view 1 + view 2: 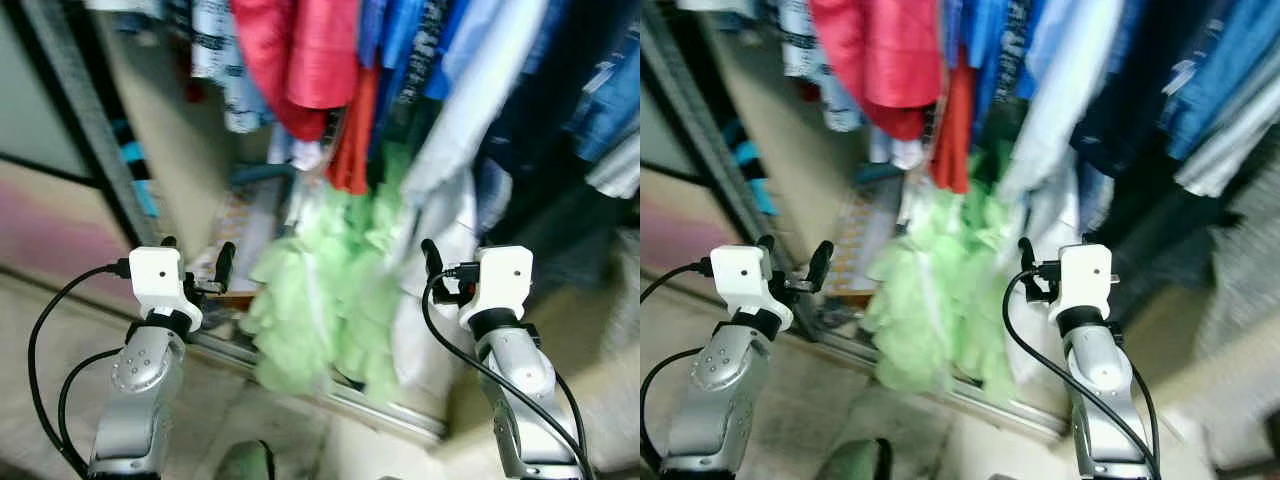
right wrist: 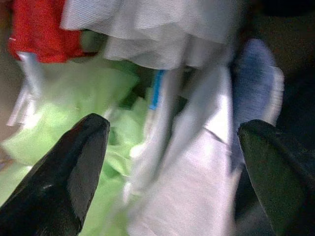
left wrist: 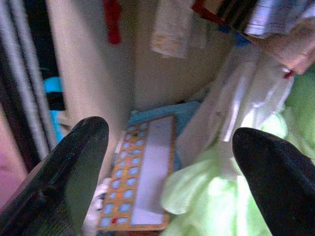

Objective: Clean up the room

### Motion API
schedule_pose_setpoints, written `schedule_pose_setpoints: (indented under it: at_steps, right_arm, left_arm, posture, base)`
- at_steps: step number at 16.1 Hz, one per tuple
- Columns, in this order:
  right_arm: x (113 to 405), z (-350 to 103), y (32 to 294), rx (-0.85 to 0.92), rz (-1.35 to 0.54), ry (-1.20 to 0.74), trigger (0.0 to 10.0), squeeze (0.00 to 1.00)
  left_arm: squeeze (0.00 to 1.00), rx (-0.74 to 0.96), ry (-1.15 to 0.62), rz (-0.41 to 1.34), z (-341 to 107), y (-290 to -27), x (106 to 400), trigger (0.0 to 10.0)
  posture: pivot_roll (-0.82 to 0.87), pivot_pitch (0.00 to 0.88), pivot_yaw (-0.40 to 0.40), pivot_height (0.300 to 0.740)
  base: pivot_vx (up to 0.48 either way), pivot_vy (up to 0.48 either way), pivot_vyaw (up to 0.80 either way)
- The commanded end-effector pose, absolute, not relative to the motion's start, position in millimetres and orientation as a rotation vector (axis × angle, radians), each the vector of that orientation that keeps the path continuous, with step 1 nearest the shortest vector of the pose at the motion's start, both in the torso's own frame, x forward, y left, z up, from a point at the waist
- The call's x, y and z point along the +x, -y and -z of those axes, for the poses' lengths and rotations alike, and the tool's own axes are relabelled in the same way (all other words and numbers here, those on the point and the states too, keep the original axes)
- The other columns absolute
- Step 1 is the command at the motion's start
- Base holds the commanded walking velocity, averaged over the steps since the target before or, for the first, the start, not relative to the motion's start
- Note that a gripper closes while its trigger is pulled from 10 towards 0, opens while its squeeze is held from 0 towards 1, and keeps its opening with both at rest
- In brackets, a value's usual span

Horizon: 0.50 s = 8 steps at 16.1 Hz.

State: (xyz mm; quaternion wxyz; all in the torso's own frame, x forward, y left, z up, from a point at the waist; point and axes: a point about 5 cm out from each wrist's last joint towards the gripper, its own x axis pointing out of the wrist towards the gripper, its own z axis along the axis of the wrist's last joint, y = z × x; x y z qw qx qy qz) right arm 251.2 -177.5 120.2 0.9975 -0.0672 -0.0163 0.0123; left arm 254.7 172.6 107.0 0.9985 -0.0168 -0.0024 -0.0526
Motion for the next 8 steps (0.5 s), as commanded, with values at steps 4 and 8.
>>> schedule_pose_setpoints:
  at_steps: [4, 8]
  right_arm:
    - [263, -127, 172, -0.131, -0.024, 0.062, 10.0, 0.00]
    - [275, -128, 163, -0.139, -0.041, 0.071, 10.0, 0.00]
  left_arm:
    - [0.00, -0.002, 0.058, 0.184, -117, -161, 274, 10.0]
    - [0.00, 0.049, 0.065, 0.179, -120, -161, 275, 10.0]
  posture:
    - [-0.01, 0.000, 0.007, 0.740]
    - [0.01, 0.008, 0.012, 0.740]
  base:
    - [0.000, 0.000, 0.55]
    - [0.000, 0.000, 0.15]
